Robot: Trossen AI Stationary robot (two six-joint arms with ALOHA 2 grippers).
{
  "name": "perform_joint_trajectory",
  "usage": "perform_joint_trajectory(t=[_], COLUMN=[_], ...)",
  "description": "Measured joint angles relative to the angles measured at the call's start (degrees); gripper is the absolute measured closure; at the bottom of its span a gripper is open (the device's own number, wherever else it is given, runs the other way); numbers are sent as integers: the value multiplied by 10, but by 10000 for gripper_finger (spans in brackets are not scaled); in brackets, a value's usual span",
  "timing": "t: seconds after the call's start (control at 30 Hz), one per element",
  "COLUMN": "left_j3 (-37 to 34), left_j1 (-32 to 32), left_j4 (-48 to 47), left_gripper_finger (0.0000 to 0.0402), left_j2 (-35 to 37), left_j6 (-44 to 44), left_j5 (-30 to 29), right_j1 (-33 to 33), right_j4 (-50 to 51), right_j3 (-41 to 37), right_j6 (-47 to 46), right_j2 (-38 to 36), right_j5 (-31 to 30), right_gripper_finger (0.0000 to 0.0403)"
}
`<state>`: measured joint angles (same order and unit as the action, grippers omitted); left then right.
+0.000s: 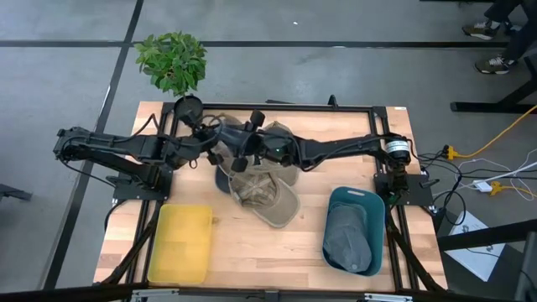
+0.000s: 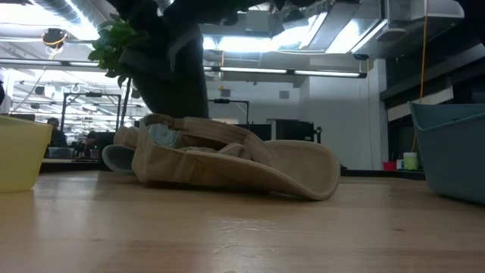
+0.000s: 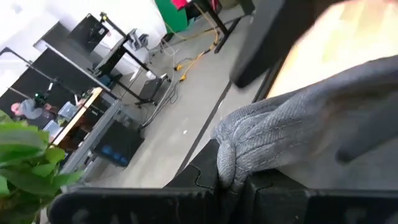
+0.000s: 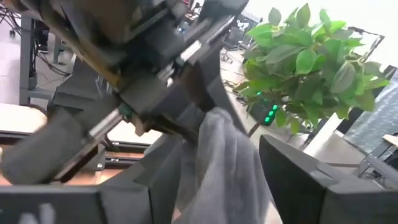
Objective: Pick & Place hat
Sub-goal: Put the right blue cap into the blue bin
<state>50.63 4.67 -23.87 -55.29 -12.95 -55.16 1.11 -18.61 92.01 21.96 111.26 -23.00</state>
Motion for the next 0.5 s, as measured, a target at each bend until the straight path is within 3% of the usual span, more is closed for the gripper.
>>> perform_joint_trajectory(t=[0.17, 0.27, 0.5], left_j3=[0, 0, 0], left_j1=[0, 0, 1], left_j4=[22, 21, 1], left_gripper_finger=[388, 388, 385], left_j2=[-6, -13, -13], left_j6=[-17, -20, -28], left_j5=[23, 30, 36], right_j1=[0, 0, 0], right_j4=[10, 18, 59], right_j3=[0, 0, 0], right_j6=[-5, -7, -24], right_j2=[0, 0, 0], right_j5=[-2, -39, -53], right_gripper_finger=[214, 241, 372])
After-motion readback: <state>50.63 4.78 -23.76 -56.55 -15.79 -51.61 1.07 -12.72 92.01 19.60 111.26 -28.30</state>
